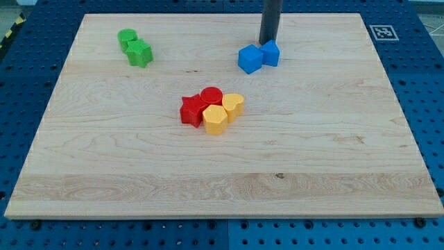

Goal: Move your arm to the top left of the board

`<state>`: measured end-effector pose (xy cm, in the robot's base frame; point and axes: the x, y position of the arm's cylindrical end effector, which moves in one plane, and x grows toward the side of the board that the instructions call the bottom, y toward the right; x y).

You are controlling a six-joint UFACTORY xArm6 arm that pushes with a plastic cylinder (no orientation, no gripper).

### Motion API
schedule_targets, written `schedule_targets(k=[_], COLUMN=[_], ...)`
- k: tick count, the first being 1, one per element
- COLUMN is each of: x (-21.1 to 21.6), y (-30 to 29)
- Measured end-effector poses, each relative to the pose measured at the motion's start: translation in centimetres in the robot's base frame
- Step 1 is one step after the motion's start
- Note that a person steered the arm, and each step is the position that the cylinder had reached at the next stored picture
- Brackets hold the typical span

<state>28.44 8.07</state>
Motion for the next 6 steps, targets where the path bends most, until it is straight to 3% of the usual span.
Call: schedule_targets(k=[2, 3, 6], x=[0.4, 0.4, -5.6], y=[-0.6, -3.9, -26.8])
